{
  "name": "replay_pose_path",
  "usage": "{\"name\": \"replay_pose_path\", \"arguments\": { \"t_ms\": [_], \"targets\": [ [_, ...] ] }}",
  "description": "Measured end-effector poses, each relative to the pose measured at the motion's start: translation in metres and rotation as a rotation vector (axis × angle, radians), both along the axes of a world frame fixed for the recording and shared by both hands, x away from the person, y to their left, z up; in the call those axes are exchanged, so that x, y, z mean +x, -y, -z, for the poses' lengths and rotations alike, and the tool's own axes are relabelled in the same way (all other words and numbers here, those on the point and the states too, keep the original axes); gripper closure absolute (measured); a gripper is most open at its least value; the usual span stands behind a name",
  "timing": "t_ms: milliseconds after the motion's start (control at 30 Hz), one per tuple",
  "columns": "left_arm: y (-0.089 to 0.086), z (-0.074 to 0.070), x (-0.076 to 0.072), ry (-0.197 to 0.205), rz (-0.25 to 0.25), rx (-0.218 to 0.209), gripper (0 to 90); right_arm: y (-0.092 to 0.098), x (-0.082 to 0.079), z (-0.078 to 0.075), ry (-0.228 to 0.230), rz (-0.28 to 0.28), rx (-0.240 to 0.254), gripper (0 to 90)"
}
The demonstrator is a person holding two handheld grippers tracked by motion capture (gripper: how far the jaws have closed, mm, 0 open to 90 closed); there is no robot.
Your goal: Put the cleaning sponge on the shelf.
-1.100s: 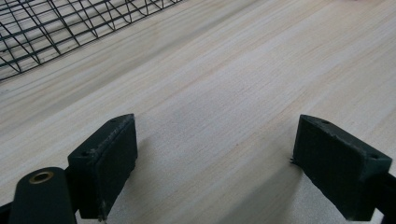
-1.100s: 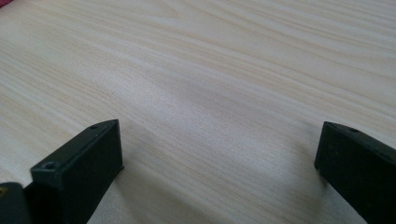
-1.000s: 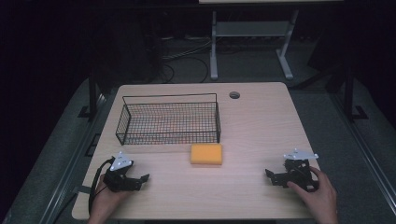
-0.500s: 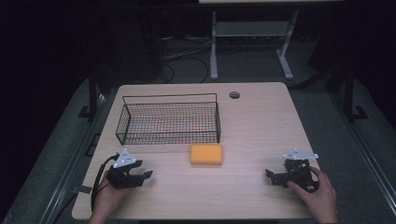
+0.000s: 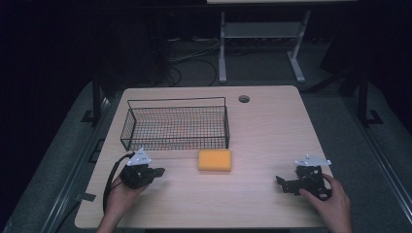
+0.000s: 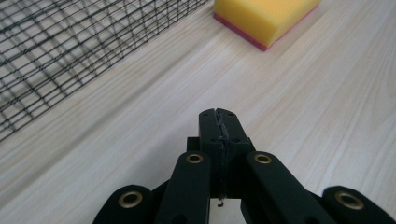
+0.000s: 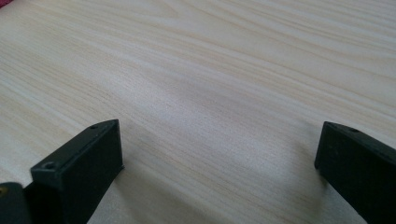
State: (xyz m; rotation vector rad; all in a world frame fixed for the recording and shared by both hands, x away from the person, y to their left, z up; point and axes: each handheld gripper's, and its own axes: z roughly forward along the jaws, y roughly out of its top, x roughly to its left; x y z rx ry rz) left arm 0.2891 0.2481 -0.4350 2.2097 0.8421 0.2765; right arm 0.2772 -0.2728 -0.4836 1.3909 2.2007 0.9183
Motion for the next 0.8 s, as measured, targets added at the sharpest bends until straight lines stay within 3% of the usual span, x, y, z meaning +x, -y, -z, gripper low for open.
{"name": "replay_pose_path", "arguments": {
  "t_ms": [800],
  "targets": [
    [0.051,0.001,0.029,-0.004,0.104,0.013,89.8,0.0,0.0,0.0,0.0,0.0,0.0,0.1]
  ]
}}
